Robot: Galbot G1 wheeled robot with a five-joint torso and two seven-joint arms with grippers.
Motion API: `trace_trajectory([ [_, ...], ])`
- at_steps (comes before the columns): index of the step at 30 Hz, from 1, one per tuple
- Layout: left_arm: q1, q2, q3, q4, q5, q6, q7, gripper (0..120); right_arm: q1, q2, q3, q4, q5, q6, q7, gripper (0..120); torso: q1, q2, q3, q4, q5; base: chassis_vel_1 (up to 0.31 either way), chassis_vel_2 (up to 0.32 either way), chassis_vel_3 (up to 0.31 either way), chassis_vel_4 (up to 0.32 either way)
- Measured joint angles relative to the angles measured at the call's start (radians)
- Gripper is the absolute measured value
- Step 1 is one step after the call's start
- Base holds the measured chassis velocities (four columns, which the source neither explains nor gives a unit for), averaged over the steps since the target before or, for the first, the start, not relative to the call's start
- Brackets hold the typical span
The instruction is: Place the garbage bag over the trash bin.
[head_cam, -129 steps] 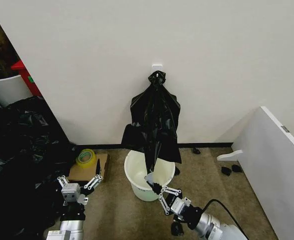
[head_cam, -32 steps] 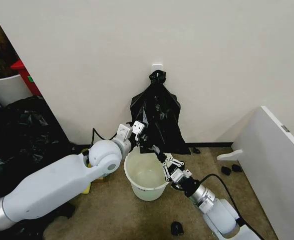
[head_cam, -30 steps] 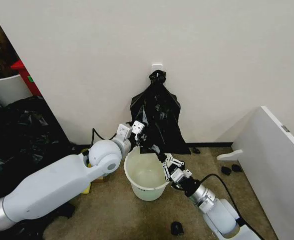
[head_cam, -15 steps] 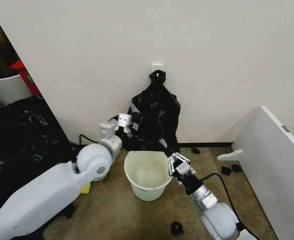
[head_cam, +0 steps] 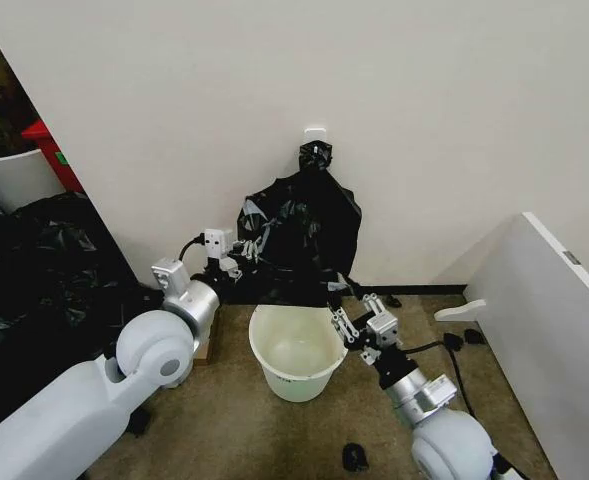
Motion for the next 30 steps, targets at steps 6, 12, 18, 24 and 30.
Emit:
trace_trajectory([
  [6, 0.019, -0.021, 0.006, 0.033, 0.077, -0.022, 0.023, 0, -0.019, -0.051, 0.054, 0.141, 0.242, -0.152, 0.037, 82, 0.000, 0.000, 0.000, -0.0002, -0.0001, 0.000, 0.000, 0.000, 0.000],
  [12, 0.019, -0.028, 0.020, 0.049, 0.102, -0.037, 0.038, 0, 0.069, -0.125, 0.039, 0.207, 0.512, -0.337, 0.071, 100, 0.000, 0.000, 0.000, 0.0004, 0.0000, 0.000, 0.000, 0.000, 0.000],
  [18, 0.006, -0.034, 0.038, 0.065, 0.112, -0.042, 0.041, 0, 0.238, -0.128, -0.054, 0.124, 0.657, -0.398, 0.087, 100, 0.000, 0.000, 0.000, 0.0000, 0.0003, 0.000, 0.000, 0.000, 0.000],
  [24, 0.015, -0.035, 0.034, 0.069, 0.117, -0.047, 0.043, 0, 0.427, -0.038, -0.139, -0.002, 0.989, -0.430, 0.131, 100, 0.000, 0.000, 0.000, 0.0003, 0.0000, 0.000, 0.000, 0.000, 0.000],
  [30, 0.024, -0.033, 0.024, 0.068, 0.117, -0.049, 0.043, 0, 0.497, 0.023, -0.195, -0.095, 1.027, -0.443, 0.184, 100, 0.000, 0.000, 0.000, 0.0002, -0.0002, 0.000, 0.000, 0.000, 0.000],
])
